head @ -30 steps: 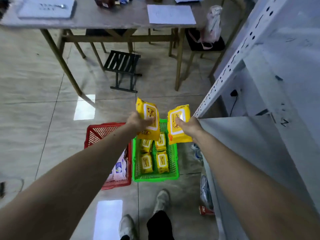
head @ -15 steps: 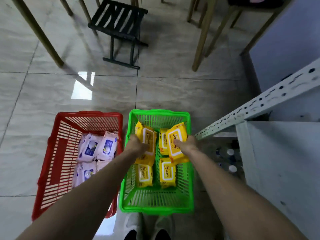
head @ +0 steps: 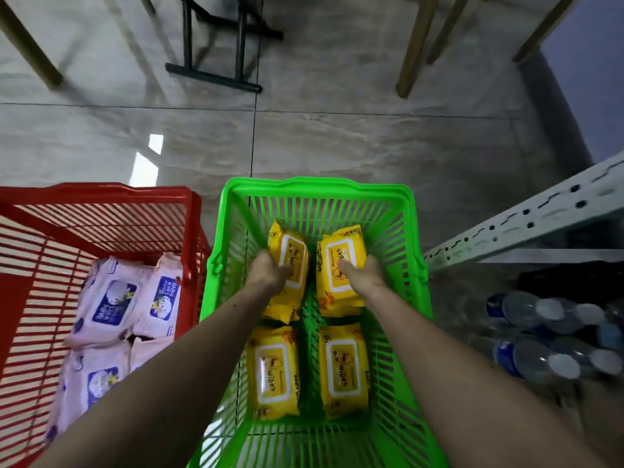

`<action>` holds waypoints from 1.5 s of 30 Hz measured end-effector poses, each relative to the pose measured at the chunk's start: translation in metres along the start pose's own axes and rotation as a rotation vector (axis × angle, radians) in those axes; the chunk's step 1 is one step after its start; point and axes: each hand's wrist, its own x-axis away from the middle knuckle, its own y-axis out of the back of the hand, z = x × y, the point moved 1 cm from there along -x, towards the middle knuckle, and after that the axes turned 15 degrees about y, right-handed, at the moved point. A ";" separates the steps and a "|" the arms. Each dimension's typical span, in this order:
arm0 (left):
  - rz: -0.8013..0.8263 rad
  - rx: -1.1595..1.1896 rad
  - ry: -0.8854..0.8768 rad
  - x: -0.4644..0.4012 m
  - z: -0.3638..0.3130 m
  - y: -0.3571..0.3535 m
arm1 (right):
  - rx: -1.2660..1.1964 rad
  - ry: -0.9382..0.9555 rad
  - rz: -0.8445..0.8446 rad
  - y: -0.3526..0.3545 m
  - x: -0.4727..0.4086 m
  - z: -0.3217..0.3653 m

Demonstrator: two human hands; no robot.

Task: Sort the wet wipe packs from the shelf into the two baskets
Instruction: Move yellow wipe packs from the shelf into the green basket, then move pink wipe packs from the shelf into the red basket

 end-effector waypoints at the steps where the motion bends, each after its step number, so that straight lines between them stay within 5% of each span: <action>1: 0.006 0.009 -0.003 -0.007 0.002 -0.003 | -0.028 -0.008 0.019 -0.005 -0.007 -0.006; 4: -0.104 -0.076 -0.098 -0.019 0.011 -0.010 | 0.071 0.034 -0.003 -0.017 -0.017 -0.023; 9: -0.382 -0.702 -0.322 -0.011 0.024 -0.018 | 0.469 0.282 -0.218 -0.033 -0.012 -0.034; 12: -0.441 -0.982 -0.358 -0.007 0.018 -0.014 | 0.798 0.359 -0.099 -0.028 -0.013 -0.034; 15: -0.436 -1.189 -0.360 0.011 0.013 -0.002 | 0.772 0.229 0.034 -0.012 -0.002 -0.019; 19: -0.423 -1.276 -0.357 0.067 0.013 0.027 | 0.874 0.335 0.112 0.022 0.053 0.022; 28: -0.372 -1.299 -0.432 0.280 -0.041 0.133 | 0.851 0.263 0.190 0.129 0.230 0.156; 36: -0.427 -1.236 -0.610 0.493 -0.120 0.208 | 0.880 0.435 0.082 0.230 0.386 0.285; 45: -0.457 -1.252 -0.935 0.670 -0.158 0.246 | 0.853 0.456 -0.045 0.320 0.546 0.345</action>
